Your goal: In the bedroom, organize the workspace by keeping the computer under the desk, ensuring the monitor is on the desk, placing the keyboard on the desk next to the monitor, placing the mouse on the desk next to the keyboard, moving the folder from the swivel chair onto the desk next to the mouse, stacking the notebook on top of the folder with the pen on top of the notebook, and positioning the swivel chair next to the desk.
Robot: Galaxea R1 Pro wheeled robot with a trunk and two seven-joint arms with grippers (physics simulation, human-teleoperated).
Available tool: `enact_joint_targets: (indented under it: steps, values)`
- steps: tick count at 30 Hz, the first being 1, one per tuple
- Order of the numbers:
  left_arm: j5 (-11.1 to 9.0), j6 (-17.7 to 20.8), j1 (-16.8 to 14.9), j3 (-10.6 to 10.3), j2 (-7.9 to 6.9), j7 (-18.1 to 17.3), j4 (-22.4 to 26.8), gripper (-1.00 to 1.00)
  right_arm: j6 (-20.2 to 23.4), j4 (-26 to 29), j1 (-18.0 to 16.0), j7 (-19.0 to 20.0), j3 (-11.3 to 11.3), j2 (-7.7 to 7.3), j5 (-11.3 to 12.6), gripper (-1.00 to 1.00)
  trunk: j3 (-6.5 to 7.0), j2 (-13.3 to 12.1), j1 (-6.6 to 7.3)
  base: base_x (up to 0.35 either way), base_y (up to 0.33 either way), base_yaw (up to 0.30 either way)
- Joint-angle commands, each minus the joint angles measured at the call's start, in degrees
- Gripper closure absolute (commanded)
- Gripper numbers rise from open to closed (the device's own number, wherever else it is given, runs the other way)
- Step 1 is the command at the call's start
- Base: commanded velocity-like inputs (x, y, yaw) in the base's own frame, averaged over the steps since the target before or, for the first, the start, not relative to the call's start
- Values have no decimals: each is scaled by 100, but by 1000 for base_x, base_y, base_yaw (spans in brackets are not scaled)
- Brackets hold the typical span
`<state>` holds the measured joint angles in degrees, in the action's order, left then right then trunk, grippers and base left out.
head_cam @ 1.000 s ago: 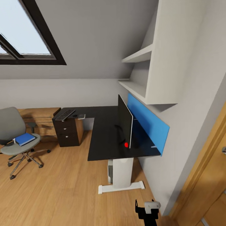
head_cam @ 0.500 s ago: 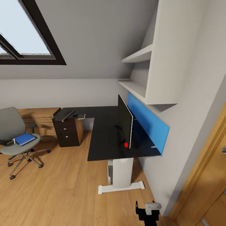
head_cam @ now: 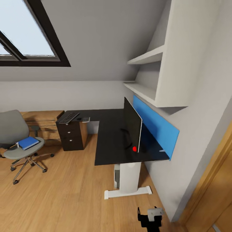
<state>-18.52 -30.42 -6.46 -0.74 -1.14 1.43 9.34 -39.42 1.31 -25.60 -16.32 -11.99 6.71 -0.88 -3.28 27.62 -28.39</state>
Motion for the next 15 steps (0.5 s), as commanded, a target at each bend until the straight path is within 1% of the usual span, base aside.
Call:
enact_joint_targets:
  steps: [1,4,6,9,15]
  values:
    - [-2,-19,-4,-8,0,15,-2,-100,-2,-4,-6,2,-42,-3,-9,-100,-12,12,-3,0,130,0]
    - [-2,-22,-4,-9,0,15,-2,-100,-3,-1,-6,71,-48,4,-9,-100,-12,12,-3,0,58,0]
    - [-1,-19,-4,-11,0,15,-2,-100,-4,3,-6,87,-54,15,-9,-100,-12,12,-3,0,-55,0]
    - [0,-18,-4,-14,4,15,-2,-100,-8,8,-6,105,-54,14,-14,-100,-12,12,-3,0,-192,0]
    - [2,-17,-4,-20,2,15,-2,-100,6,24,-6,93,-28,-5,-4,-100,-12,12,-3,0,-275,0]
